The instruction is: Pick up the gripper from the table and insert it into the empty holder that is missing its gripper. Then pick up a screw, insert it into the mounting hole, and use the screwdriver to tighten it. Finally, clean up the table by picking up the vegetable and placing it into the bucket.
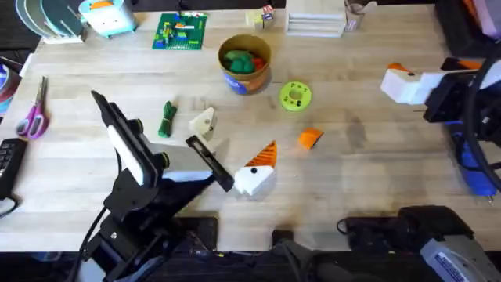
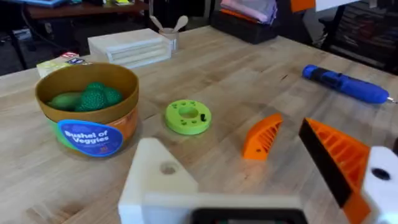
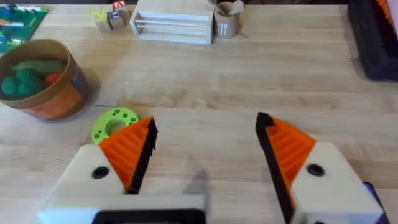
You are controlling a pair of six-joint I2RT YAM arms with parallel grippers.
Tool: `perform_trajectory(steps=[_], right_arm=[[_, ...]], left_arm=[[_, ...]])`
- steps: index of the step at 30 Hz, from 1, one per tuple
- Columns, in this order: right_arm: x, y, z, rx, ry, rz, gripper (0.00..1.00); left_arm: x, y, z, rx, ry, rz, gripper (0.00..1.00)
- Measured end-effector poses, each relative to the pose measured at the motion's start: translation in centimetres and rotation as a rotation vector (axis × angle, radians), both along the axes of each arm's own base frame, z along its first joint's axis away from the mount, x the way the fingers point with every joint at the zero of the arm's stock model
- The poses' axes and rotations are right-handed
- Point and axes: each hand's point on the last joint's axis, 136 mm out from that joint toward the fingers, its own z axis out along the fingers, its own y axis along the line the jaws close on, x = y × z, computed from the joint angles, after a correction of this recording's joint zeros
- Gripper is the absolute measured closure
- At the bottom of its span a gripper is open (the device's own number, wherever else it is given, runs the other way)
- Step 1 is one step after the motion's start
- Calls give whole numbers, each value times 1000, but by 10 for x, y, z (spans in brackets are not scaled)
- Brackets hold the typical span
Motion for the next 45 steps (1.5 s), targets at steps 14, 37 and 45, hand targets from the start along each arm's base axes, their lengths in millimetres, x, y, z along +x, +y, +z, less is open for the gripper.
perform_trajectory(steps=[14, 37, 45], right_arm=[[0, 0, 0, 0, 0, 0, 10], [-26, 55, -66, -43, 400, 290, 10], [-27, 116, -77, -133, 502, 554, 10]], left_arm=[[0, 0, 0, -3, 3, 1, 9], [-22, -17, 3, -18, 3, -163, 8], [-23, -17, 3, -18, 3, -166, 8]])
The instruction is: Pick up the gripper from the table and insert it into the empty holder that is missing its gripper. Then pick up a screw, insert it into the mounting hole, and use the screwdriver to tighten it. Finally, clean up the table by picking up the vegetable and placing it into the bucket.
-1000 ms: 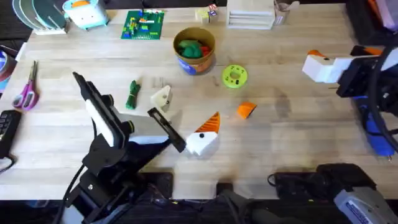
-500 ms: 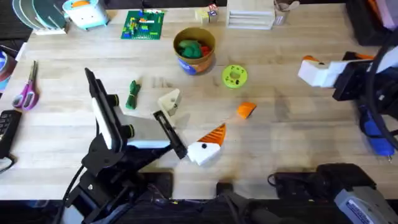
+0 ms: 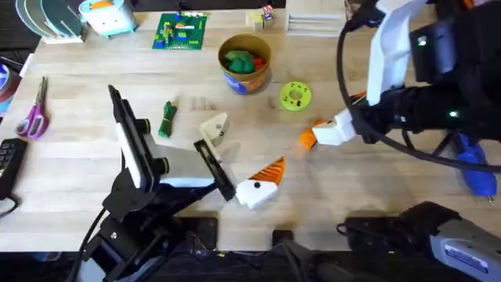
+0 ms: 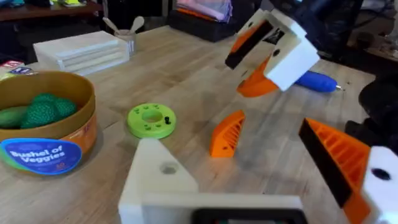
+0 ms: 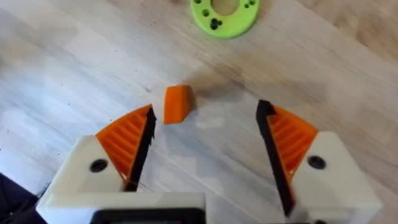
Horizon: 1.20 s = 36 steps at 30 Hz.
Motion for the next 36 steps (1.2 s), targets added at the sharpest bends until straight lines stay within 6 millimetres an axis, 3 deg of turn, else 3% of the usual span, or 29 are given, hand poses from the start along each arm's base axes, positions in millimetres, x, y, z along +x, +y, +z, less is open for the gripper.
perform_trajectory(steps=[5, 10, 15, 23, 36], right_arm=[[-6, 25, -21, -11, 82, 95, 10], [-12, 34, -42, -43, 160, 135, 12], [-12, 35, -54, -63, 204, 139, 150], [-14, 34, -57, -69, 217, 142, 388], [-16, 33, -57, -73, 228, 142, 521]], left_arm=[[0, 0, 0, 0, 0, 0, 9], [0, 0, 0, 0, 0, 0, 7], [0, 0, 0, 0, 0, 0, 8], [0, 0, 0, 0, 0, 0, 8], [0, 0, 0, 0, 0, 0, 7]])
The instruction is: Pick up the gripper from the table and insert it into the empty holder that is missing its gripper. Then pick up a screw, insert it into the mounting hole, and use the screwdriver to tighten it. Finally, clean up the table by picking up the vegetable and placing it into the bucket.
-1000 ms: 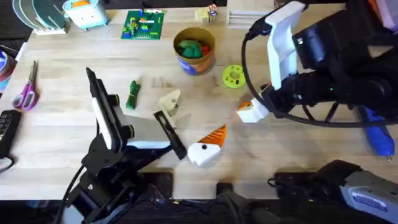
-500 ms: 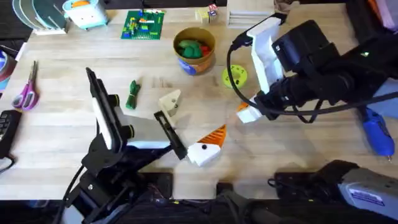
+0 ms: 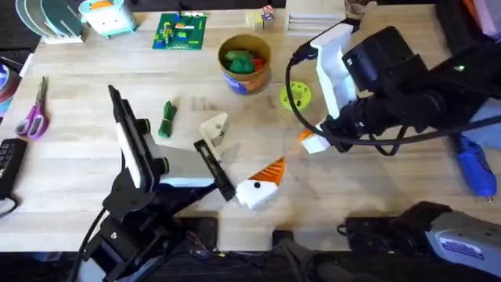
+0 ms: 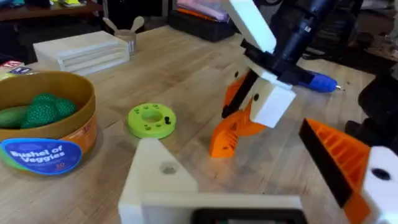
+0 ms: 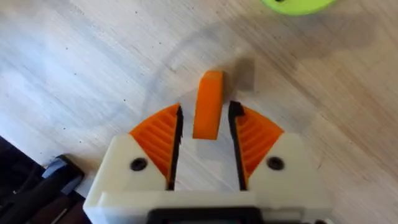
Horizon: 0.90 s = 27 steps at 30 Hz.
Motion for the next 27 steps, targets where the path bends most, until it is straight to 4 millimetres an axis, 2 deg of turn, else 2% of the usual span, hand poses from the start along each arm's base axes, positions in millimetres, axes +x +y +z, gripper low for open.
perform_trajectory(steps=[8, 10, 12, 17, 19, 22, 27], right_arm=[[-2, -1, -1, -5, 9, 0, 735], [-2, -1, -1, -6, 9, 1, 875], [-2, -1, 0, -6, 7, 3, 969], [-1, -1, 6, -5, 6, 3, 985], [6, 2, 18, 12, -24, 0, 986], [22, 3, 50, 67, -122, -28, 987], [54, -12, 96, 230, -258, -188, 989]], left_arm=[[0, 0, 0, 0, 0, 0, 7], [0, 0, 0, 0, 0, 0, 8], [0, 0, 0, 0, 0, 0, 8], [0, 0, 0, 0, 0, 0, 8], [0, 0, 0, 0, 0, 0, 8], [0, 0, 0, 0, 0, 0, 8], [0, 0, 0, 0, 0, 0, 8]])
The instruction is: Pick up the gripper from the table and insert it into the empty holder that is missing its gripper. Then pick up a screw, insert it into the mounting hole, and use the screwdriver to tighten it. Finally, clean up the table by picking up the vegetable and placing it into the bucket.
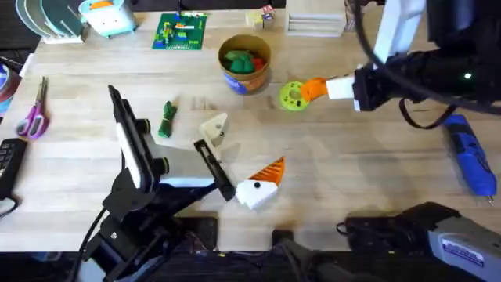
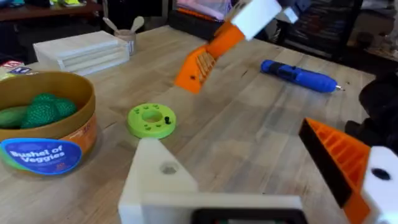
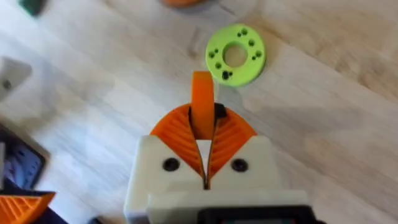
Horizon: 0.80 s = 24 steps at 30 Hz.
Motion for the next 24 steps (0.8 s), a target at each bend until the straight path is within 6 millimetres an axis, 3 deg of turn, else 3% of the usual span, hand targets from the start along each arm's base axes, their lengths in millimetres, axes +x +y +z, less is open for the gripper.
perform_trajectory(steps=[4, 6, 11, 17, 24], right_arm=[[16, 13, 7, 251, 27, -12, 990], [1, 33, -12, 450, 250, 22, 990], [-17, 61, -9, 673, 470, 146, 990], [-26, 76, -7, 834, 677, 211, 990], [-39, 89, -10, 889, 831, 245, 990]], left_arm=[[0, 0, 0, 0, 0, 0, 8], [0, 0, 0, 0, 0, 0, 8], [0, 0, 0, 0, 0, 0, 8], [0, 0, 0, 0, 0, 0, 8], [0, 0, 0, 0, 0, 0, 7]])
